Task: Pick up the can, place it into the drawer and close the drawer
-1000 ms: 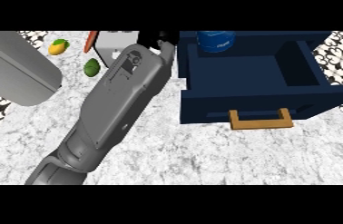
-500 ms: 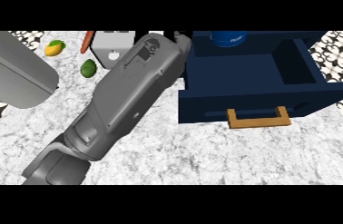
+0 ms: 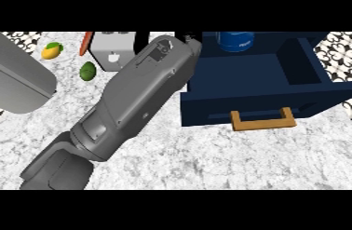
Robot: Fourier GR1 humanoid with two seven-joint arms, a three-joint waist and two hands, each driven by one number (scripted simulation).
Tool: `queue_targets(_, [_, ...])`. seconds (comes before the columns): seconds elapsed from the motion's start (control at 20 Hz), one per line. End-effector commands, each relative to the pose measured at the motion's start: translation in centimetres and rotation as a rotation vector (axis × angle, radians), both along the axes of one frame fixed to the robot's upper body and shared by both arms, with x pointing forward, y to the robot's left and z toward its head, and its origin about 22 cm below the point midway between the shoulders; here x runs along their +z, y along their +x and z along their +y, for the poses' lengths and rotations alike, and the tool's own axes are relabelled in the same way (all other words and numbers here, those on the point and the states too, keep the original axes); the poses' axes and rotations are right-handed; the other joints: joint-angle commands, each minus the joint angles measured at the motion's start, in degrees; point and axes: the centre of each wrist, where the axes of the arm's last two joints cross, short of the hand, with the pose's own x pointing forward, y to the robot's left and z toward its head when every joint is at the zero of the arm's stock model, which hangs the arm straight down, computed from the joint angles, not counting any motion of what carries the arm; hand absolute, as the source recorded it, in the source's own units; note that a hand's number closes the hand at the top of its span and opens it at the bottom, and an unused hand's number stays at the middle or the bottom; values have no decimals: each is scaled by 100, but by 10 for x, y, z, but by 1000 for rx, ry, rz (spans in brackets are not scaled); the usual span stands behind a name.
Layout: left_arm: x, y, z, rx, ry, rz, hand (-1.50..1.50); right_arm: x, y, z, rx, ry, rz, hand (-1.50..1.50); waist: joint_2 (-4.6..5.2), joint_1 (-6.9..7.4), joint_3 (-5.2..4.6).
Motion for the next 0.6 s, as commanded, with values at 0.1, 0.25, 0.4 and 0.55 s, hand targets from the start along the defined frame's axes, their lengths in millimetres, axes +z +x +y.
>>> queue_targets(0.1, [0,-2,-11,15,50,20,150,8,7,6,8,12,-9,-150,13,-88,3])
queue_targets(0.25, [-3,3,-8,15,88,16,150,3,11,3,-6,3,6,-150,18,10,2])
queue_targets(0.4, [-30,0,-1,68,76,28,-150,0,17,10,12,7,-4,-150,56,-120,5])
queue_targets(0.55, [-27,2,-3,97,99,30,-150,1,4,1,14,-1,2,-150,24,-131,5])
